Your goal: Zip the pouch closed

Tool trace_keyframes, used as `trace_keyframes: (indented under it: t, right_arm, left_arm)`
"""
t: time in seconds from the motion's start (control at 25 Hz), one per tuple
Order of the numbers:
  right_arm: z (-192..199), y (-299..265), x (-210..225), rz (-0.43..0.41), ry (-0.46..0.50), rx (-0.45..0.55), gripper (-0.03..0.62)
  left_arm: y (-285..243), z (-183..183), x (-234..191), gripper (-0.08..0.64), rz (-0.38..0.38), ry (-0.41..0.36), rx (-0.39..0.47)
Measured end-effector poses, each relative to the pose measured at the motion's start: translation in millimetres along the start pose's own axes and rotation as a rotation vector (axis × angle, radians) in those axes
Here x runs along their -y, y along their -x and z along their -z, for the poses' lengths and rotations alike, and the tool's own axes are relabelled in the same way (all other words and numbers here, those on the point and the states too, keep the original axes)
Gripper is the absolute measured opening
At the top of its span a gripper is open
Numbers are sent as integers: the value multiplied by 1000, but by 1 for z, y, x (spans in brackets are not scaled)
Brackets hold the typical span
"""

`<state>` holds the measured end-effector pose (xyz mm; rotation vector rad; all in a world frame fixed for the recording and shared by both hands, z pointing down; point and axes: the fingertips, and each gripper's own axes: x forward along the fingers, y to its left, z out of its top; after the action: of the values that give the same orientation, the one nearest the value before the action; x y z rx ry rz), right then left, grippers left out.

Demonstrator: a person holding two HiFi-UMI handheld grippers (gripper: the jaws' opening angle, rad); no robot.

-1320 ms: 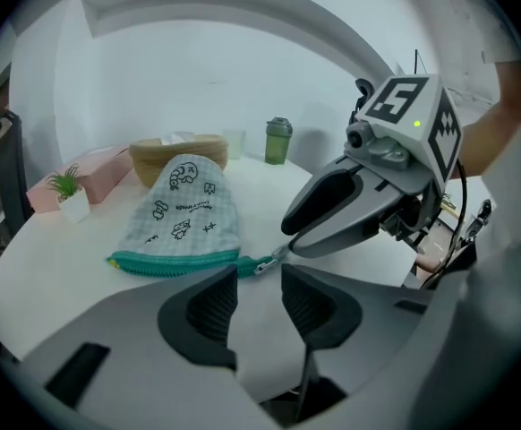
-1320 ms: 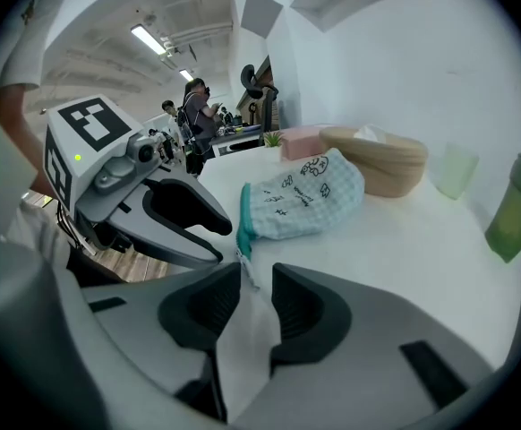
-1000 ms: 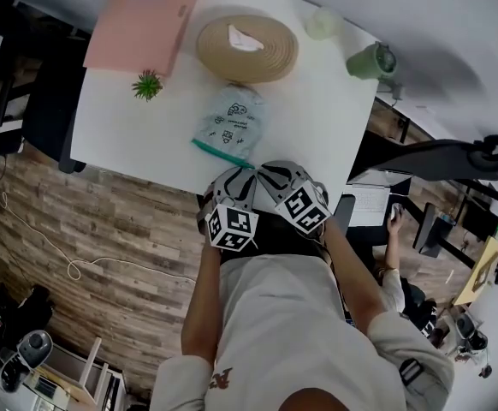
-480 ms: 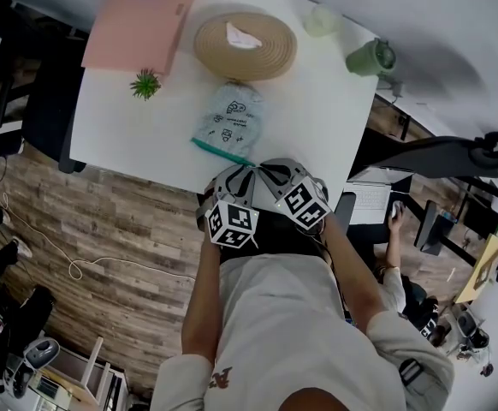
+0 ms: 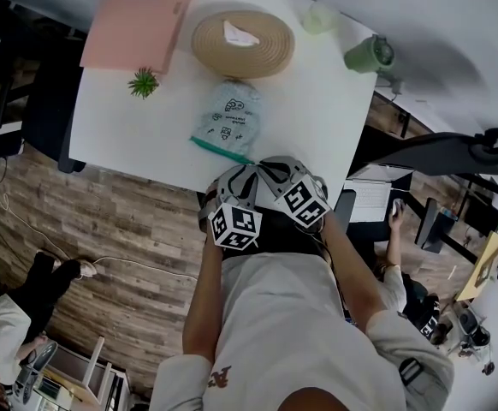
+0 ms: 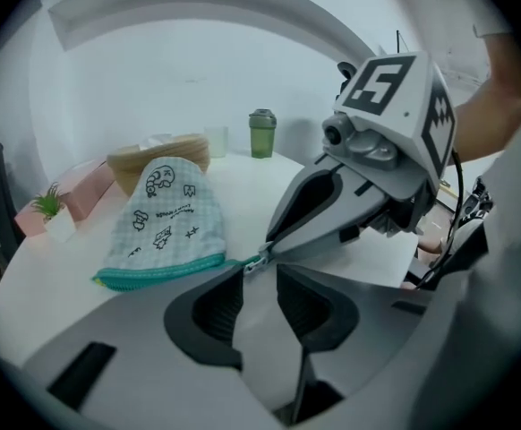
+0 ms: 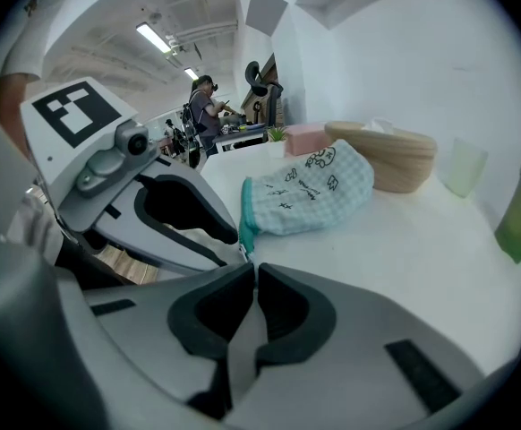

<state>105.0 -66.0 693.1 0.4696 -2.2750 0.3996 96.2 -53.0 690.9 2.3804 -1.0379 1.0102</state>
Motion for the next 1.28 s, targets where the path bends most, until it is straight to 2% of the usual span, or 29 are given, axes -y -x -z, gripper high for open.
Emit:
trace_keyframes:
  t: [0.44,0.76,0.96,1.16,1.28]
  right_arm:
    - [2,0,3,15,-25,16,21]
    - [6,2,7,43,-24,16,23]
    - [8,1,4,29,-33,21,25]
    - [8,2,6,29,-20,25,26]
    - [7,4,2,-17,-9,31,9]
  left_arm:
    - [-7,0,2,129,15,-35,-20]
    - [-4,0,17,118,75,-62,-10]
    - [-3,1,8,137,14,-41,-8]
    - [-9,-1,9,152,37,-61,-14]
    - [-10,3,9,146,24,-47,-18]
